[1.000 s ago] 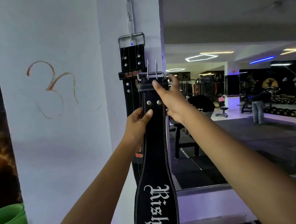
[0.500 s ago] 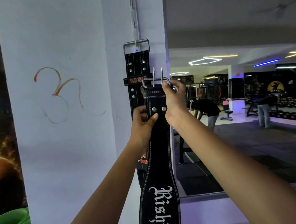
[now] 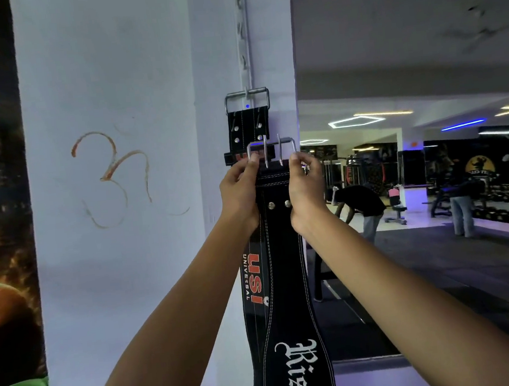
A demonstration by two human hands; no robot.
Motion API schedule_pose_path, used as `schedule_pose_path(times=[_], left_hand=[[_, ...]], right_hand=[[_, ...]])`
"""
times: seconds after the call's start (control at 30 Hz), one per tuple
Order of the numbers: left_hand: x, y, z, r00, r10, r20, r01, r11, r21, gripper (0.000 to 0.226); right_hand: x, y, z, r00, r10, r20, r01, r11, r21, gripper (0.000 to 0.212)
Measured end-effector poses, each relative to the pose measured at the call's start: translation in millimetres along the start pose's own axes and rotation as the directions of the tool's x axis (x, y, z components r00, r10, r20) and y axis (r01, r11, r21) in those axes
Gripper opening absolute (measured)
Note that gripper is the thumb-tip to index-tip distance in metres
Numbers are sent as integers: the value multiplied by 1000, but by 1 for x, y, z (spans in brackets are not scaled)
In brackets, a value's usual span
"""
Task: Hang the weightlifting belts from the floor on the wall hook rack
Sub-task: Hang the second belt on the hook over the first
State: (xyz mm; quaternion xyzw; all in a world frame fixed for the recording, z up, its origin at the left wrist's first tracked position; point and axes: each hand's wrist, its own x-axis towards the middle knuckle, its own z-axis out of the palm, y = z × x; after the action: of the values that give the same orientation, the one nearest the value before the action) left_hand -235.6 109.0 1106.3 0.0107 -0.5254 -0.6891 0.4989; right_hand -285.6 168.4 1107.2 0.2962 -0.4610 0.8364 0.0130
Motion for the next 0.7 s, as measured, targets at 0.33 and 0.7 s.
schedule_pose_path(times=[0.33, 0.7], left_hand=[[67, 21, -1, 982, 167, -93, -164, 986, 42, 25], [171, 31, 29, 931, 336, -146, -320, 940, 118, 24]], right_hand=[[51, -13, 51, 995, -75, 58, 83, 986, -147, 18], [148, -19, 89, 974, -197, 110, 208, 973, -101, 27]])
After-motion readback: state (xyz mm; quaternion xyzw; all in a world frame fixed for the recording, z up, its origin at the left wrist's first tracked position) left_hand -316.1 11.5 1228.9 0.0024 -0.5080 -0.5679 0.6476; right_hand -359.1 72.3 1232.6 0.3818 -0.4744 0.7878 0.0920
